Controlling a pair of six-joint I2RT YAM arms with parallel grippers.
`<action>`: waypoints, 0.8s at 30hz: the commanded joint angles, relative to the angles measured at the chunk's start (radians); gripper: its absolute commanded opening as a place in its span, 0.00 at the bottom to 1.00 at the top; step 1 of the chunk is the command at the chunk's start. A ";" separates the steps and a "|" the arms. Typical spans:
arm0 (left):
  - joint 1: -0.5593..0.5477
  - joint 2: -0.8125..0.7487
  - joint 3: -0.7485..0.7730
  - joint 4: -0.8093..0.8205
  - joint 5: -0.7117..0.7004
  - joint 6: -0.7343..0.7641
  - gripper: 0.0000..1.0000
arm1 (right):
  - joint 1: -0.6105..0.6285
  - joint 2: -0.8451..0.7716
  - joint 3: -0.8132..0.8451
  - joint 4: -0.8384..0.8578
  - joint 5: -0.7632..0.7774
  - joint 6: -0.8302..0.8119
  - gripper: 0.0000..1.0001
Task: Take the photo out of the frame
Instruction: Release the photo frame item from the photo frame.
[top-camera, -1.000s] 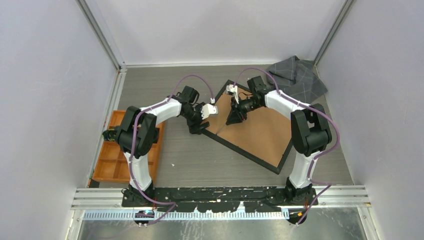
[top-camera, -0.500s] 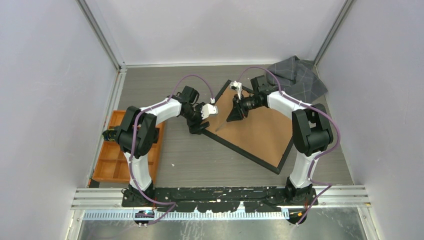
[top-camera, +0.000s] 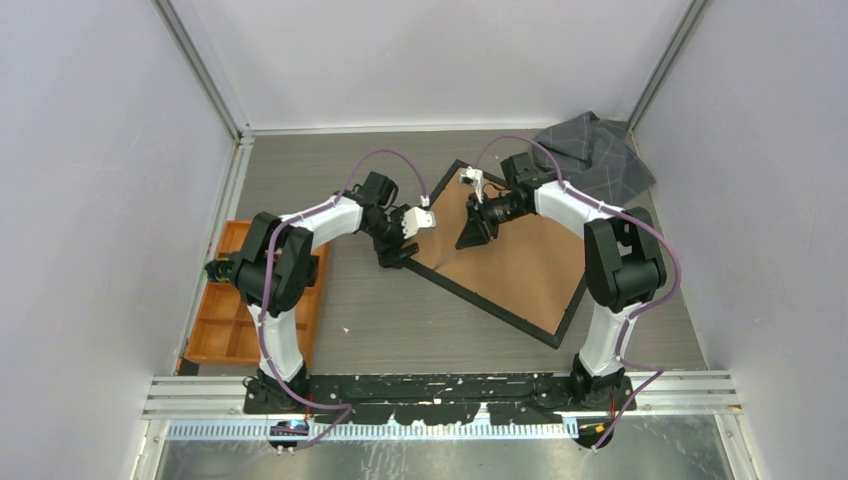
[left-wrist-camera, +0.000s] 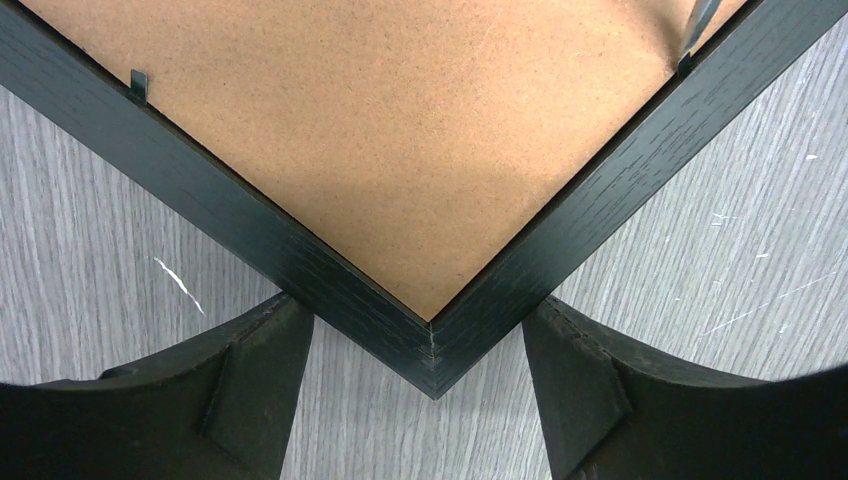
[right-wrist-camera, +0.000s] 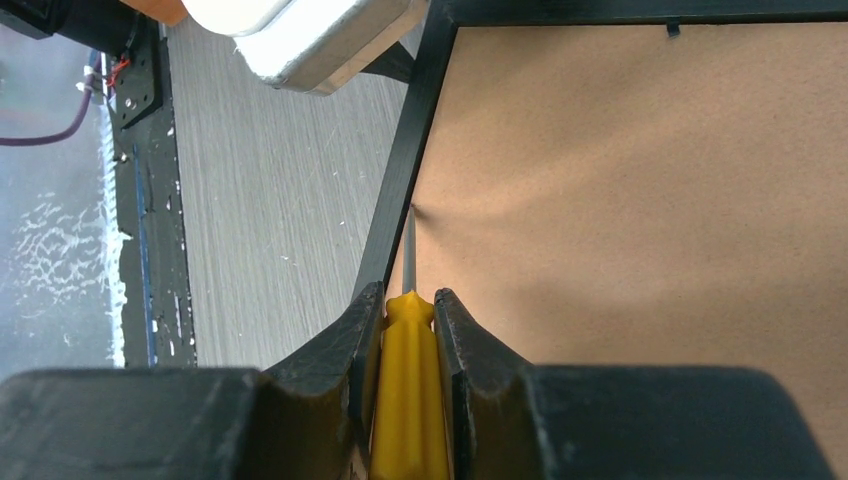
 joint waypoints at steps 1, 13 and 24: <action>-0.003 -0.022 -0.015 -0.025 0.048 -0.021 0.76 | -0.008 -0.029 0.053 -0.072 -0.040 -0.070 0.01; -0.003 -0.022 -0.015 -0.026 0.047 -0.021 0.76 | 0.028 -0.034 -0.023 0.113 0.007 0.010 0.01; -0.002 -0.018 -0.013 -0.027 0.045 -0.023 0.76 | 0.031 -0.021 0.022 -0.099 -0.011 -0.198 0.01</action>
